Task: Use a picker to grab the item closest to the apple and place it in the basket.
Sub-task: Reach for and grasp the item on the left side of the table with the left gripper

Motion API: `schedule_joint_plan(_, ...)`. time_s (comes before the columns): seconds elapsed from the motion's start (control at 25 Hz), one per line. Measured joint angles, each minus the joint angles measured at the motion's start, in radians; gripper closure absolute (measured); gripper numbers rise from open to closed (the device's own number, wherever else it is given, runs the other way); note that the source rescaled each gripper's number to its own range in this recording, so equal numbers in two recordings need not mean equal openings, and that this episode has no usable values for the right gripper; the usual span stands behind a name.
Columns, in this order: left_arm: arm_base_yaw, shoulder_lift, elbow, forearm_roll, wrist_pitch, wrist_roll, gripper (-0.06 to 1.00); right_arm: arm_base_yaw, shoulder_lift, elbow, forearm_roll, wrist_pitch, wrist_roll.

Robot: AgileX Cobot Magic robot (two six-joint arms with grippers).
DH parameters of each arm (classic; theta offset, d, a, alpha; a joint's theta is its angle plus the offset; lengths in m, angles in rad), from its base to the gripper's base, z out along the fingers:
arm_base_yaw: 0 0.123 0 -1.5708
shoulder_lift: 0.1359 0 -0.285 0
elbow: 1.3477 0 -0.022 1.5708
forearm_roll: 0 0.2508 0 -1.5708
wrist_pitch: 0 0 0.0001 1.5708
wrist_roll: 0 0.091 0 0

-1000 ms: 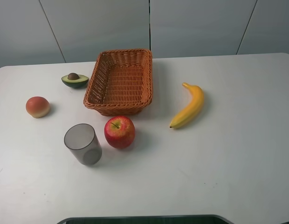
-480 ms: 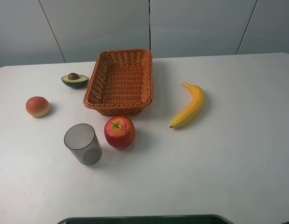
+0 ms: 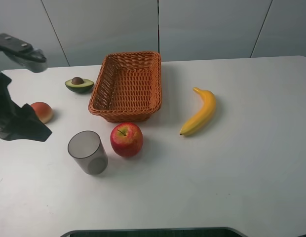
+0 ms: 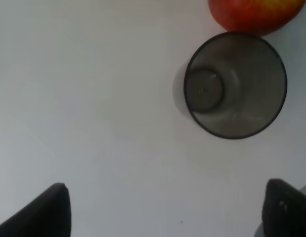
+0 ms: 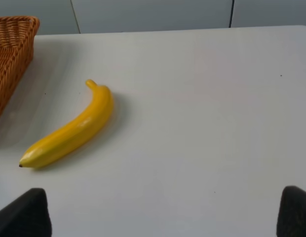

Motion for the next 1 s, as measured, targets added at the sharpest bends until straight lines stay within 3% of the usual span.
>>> schedule_joint_plan(0.2,-0.079,0.131,0.000,0.002,-0.100,0.000,-0.05,0.000,0.000,0.000,0.000,0.000,0.000)
schedule_joint_plan(0.52,-0.086,0.279,-0.001,-0.002,-0.221,-0.027,-0.05,0.000,0.000,0.000,0.000,0.000,0.000)
schedule_joint_plan(1.0,-0.087,0.353,-0.001,-0.002,-0.265,-0.043,-0.05,0.000,0.000,0.000,0.000,0.000,0.000)
